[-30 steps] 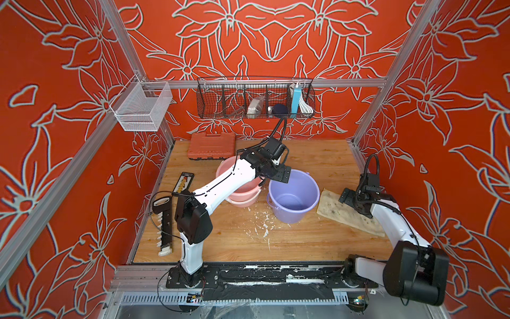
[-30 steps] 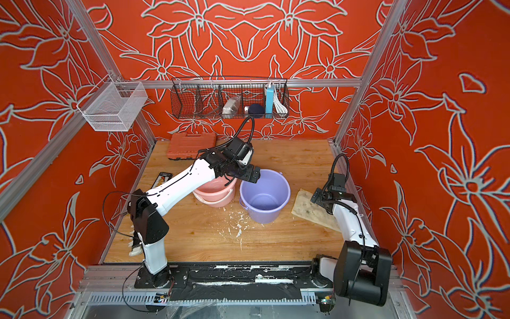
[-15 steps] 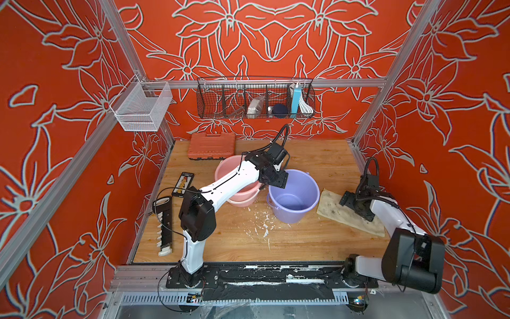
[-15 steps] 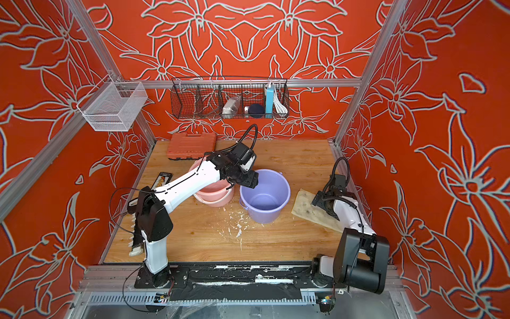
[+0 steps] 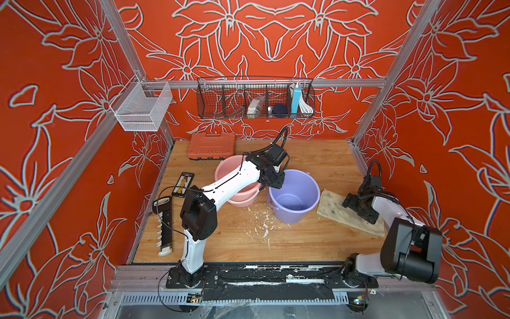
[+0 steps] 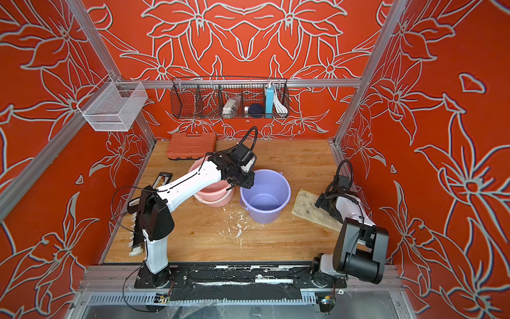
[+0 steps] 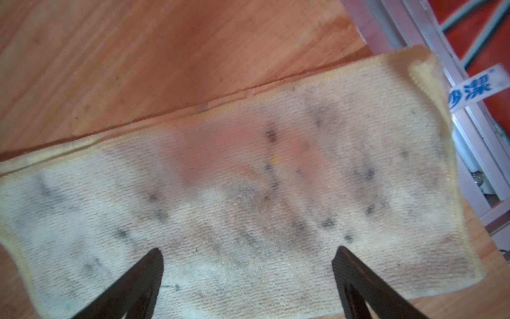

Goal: Wipe the inside of the bucket with a cloth
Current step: Pick up the cleaning item at the center of the board.

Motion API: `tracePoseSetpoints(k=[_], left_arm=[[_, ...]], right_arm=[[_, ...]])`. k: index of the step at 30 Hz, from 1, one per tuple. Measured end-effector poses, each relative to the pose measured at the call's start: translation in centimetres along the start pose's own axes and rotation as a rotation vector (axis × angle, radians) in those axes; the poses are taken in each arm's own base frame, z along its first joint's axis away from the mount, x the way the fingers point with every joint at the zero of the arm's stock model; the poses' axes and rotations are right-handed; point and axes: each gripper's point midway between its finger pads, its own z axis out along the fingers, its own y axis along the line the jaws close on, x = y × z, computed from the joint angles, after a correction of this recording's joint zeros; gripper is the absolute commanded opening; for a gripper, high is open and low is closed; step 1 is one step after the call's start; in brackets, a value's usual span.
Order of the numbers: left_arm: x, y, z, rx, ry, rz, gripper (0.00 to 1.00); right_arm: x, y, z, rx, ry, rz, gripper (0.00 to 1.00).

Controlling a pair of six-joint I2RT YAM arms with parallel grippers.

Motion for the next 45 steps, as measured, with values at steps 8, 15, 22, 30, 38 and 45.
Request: tracePoseSetpoints(k=[8, 15, 22, 30, 38, 45], left_arm=[[0.5, 0.2, 0.0, -0.010, 0.019, -0.008, 0.13], [0.6, -0.2, -0.4, 0.010, 0.034, -0.014, 0.00], [0.4, -0.7, -0.9, 0.030, 0.034, -0.014, 0.00], [0.4, -0.8, -1.2, 0.037, 0.037, -0.014, 0.00], [-0.1, -1.0, -1.7, 0.038, 0.021, -0.016, 0.00], [-0.4, -0.9, -2.5, 0.041, -0.020, -0.014, 0.00]], right_arm=[[0.1, -0.1, 0.9, 0.014, 0.036, -0.006, 0.97], [-0.6, 0.6, 2.1, 0.006, 0.077, -0.023, 0.97], [-0.7, 1.1, 3.1, -0.003, 0.119, -0.040, 0.96], [-1.1, 1.3, 3.3, -0.011, 0.116, -0.066, 0.57], [-1.1, 1.6, 3.3, -0.027, 0.117, -0.074, 0.00], [-0.7, 3.1, 0.9, -0.157, 0.058, -0.056, 0.00]])
